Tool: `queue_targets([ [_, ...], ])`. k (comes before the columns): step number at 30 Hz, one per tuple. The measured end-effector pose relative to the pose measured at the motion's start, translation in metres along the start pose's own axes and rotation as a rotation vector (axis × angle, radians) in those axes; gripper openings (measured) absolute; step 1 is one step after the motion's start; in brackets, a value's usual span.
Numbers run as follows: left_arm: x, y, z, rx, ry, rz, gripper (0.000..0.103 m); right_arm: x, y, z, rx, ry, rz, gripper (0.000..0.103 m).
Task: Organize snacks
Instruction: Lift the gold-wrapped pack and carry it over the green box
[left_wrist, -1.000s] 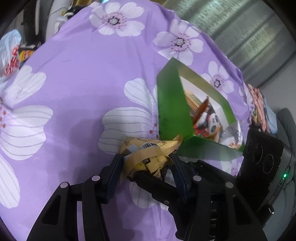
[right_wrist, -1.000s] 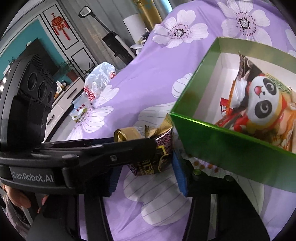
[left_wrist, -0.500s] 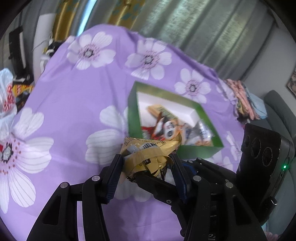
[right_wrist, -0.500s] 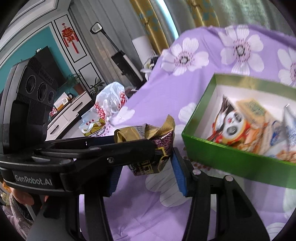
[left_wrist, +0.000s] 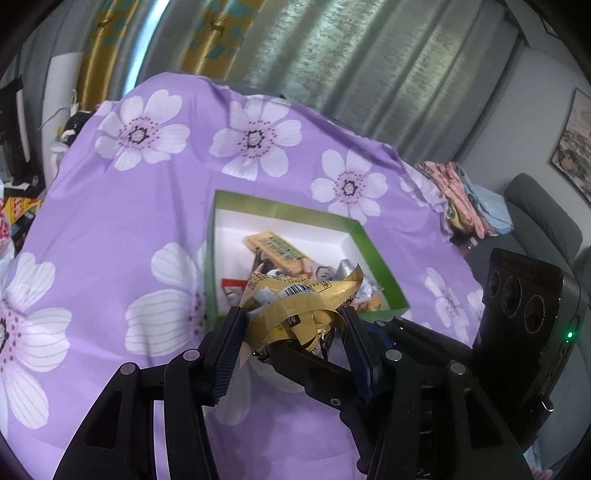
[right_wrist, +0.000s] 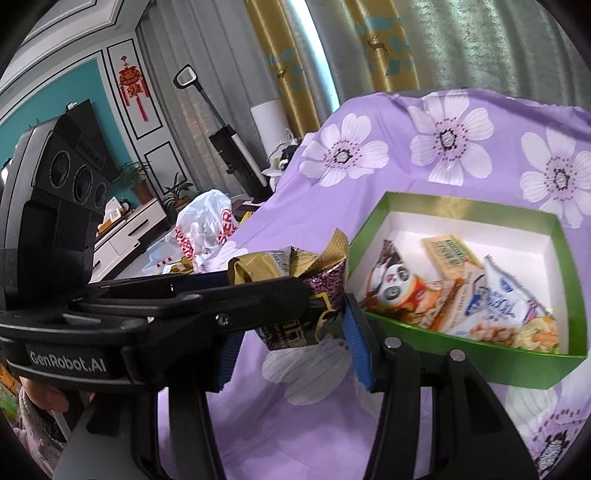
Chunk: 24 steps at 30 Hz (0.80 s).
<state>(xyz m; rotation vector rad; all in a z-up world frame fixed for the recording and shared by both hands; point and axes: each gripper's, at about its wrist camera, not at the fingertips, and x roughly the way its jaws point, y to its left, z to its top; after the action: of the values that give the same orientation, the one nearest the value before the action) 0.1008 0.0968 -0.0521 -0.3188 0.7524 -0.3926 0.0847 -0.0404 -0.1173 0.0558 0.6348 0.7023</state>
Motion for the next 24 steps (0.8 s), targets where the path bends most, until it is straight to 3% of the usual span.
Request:
queue_targets([
  [24,0.046,-0.04,0.031,0.013,-0.011,-0.085,0.053,-0.021,-0.054,0.027,0.018,-0.027,-0.117,0.052],
])
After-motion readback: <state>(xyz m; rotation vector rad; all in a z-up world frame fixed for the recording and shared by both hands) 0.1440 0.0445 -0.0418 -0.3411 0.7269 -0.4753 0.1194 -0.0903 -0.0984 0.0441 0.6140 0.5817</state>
